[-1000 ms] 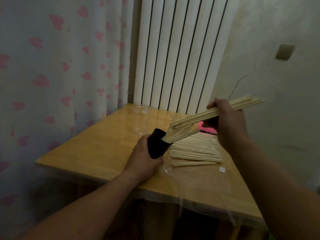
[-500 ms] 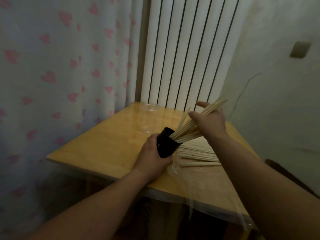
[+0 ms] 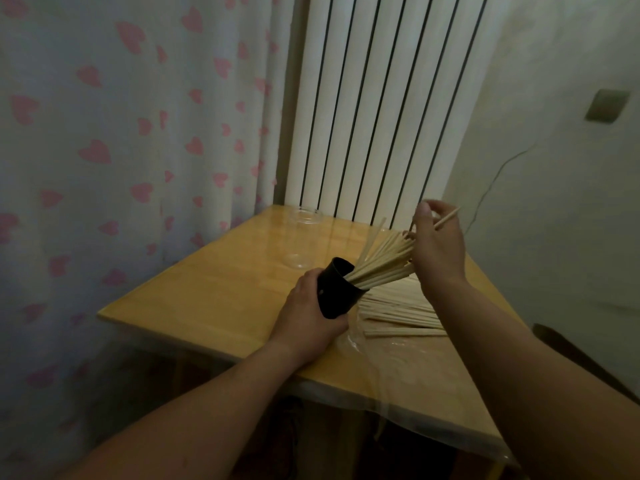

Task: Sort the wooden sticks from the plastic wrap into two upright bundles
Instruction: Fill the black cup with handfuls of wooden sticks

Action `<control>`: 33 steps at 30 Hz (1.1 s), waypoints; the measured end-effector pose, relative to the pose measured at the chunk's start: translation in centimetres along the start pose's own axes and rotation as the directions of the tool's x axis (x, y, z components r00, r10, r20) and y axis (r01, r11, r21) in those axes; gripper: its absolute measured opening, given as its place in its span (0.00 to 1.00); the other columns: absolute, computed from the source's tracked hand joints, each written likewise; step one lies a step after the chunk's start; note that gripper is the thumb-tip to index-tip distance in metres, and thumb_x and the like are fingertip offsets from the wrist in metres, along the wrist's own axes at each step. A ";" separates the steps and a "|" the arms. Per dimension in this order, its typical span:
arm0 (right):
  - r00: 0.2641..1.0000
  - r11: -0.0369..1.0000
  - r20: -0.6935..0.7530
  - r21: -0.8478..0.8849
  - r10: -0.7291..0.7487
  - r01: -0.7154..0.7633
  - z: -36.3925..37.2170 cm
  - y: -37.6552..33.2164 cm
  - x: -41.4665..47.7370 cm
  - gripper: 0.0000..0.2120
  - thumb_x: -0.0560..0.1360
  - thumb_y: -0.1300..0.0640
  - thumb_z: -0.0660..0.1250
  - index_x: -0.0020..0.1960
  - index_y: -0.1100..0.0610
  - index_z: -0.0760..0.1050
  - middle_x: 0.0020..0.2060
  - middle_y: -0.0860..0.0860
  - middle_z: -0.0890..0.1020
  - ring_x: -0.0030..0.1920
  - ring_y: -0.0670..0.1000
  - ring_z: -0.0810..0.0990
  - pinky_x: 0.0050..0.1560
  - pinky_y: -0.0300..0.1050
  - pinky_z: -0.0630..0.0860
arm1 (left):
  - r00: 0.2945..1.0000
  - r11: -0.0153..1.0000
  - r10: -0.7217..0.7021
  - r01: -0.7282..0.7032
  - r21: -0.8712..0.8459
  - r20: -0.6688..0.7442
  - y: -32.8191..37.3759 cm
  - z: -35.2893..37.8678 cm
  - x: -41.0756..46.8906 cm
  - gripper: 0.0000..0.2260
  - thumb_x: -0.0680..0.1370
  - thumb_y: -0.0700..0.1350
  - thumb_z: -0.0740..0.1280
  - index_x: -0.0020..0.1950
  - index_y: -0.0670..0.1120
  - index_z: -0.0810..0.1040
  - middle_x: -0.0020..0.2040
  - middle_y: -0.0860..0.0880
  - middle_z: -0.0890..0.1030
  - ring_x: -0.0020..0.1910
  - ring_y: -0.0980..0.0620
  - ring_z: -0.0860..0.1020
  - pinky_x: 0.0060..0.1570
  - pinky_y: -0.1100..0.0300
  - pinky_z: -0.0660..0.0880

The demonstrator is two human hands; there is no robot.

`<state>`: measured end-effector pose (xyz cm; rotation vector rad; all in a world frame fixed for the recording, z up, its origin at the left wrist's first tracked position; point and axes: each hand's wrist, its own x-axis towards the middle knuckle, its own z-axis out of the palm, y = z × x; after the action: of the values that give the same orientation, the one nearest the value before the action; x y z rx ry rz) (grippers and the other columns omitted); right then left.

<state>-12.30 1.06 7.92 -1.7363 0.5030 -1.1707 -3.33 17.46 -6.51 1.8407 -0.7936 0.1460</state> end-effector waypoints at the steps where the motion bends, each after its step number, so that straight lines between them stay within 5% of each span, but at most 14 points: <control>1: 0.999 0.999 0.046 -0.028 0.026 -0.024 0.0 0.0 0.1 0.14 0.86 0.43 0.58 0.60 0.49 0.78 0.54 0.50 0.83 0.55 0.54 0.83 0.57 0.60 0.81 | 1.000 1.000 0.002 -0.002 -0.001 0.002 0.0 0.0 0.0 0.37 0.69 0.56 0.77 0.74 0.59 0.65 0.66 0.58 0.74 0.63 0.55 0.75 0.62 0.51 0.78; 5: 0.985 0.991 0.125 -0.068 0.121 -0.113 -0.4 0.1 0.7 0.18 0.84 0.40 0.61 0.61 0.54 0.77 0.53 0.53 0.82 0.53 0.55 0.81 0.48 0.53 0.79 | 1.000 1.000 0.006 -0.006 0.004 0.003 0.0 0.0 0.1 0.37 0.69 0.56 0.77 0.75 0.58 0.65 0.67 0.57 0.74 0.64 0.54 0.75 0.62 0.51 0.78; 9: 0.998 0.997 -0.048 0.063 0.050 -0.047 -1.0 0.1 1.2 0.11 0.82 0.44 0.61 0.61 0.47 0.75 0.53 0.49 0.83 0.52 0.53 0.85 0.58 0.65 0.83 | 1.000 1.000 0.002 -0.002 -0.002 0.001 0.0 0.1 0.1 0.37 0.69 0.56 0.77 0.75 0.58 0.65 0.66 0.58 0.74 0.63 0.55 0.75 0.62 0.50 0.79; 14: 0.984 0.994 0.151 -0.068 0.096 -0.087 -1.0 0.6 0.4 0.14 0.85 0.48 0.59 0.59 0.47 0.83 0.53 0.47 0.83 0.55 0.52 0.80 0.64 0.63 0.78 | 1.000 1.000 0.003 -0.003 -0.003 0.005 0.0 0.0 0.0 0.37 0.69 0.56 0.77 0.75 0.59 0.65 0.66 0.58 0.74 0.63 0.55 0.75 0.61 0.50 0.79; 19: 0.992 0.994 0.084 -0.047 0.099 -0.095 -1.6 1.4 0.6 0.18 0.85 0.53 0.58 0.72 0.51 0.76 0.62 0.50 0.81 0.63 0.55 0.79 0.64 0.58 0.78 | 1.000 1.000 0.007 -0.007 -0.001 -0.002 0.0 0.1 0.0 0.37 0.69 0.55 0.77 0.75 0.58 0.65 0.67 0.57 0.73 0.64 0.55 0.75 0.63 0.50 0.78; 22: 0.948 0.989 0.283 -0.071 0.146 -0.131 -1.6 1.1 0.5 0.16 0.85 0.47 0.59 0.59 0.52 0.83 0.54 0.52 0.83 0.58 0.58 0.80 0.60 0.57 0.76 | 1.000 1.000 0.003 -0.003 -0.003 -0.001 -0.1 0.1 0.0 0.37 0.69 0.56 0.77 0.75 0.59 0.65 0.66 0.58 0.74 0.64 0.55 0.75 0.64 0.50 0.78; 25: 0.920 0.988 0.362 -0.074 0.151 -0.133 -1.7 0.7 0.3 0.30 0.84 0.33 0.54 0.72 0.52 0.77 0.69 0.52 0.79 0.68 0.56 0.76 0.73 0.61 0.69 | 1.000 1.000 0.005 -0.005 -0.004 -0.004 -0.1 0.2 0.0 0.37 0.68 0.56 0.77 0.75 0.59 0.65 0.66 0.57 0.74 0.64 0.54 0.75 0.63 0.49 0.78; 28: 0.873 0.993 0.473 -0.065 0.117 -0.098 -1.6 0.2 1.0 0.35 0.82 0.30 0.55 0.82 0.49 0.66 0.80 0.50 0.68 0.78 0.54 0.66 0.78 0.63 0.63 | 1.000 1.000 0.013 -0.014 0.014 0.007 0.0 0.2 0.1 0.38 0.69 0.56 0.77 0.75 0.59 0.65 0.67 0.57 0.74 0.64 0.53 0.75 0.63 0.48 0.78; 31: 0.825 0.983 0.546 -0.171 0.148 -0.063 -1.5 -0.3 1.6 0.30 0.83 0.32 0.57 0.72 0.51 0.78 0.69 0.54 0.79 0.68 0.57 0.77 0.72 0.59 0.71 | 1.000 1.000 0.016 -0.016 0.024 0.009 0.0 0.1 0.1 0.38 0.69 0.56 0.77 0.75 0.59 0.65 0.67 0.57 0.74 0.65 0.53 0.75 0.63 0.48 0.78; 33: 0.855 0.981 0.506 -0.192 0.113 -0.016 -1.5 -0.3 1.7 0.25 0.83 0.35 0.60 0.61 0.53 0.82 0.57 0.54 0.84 0.58 0.58 0.82 0.63 0.56 0.78 | 1.000 1.000 0.018 -0.019 0.017 0.007 0.1 0.1 0.0 0.37 0.69 0.56 0.77 0.75 0.59 0.65 0.66 0.57 0.74 0.64 0.54 0.75 0.63 0.48 0.78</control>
<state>-12.91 -0.77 9.13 -2.0776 0.3384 -0.5772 -3.37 17.38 -6.50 1.8508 -0.8166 0.1585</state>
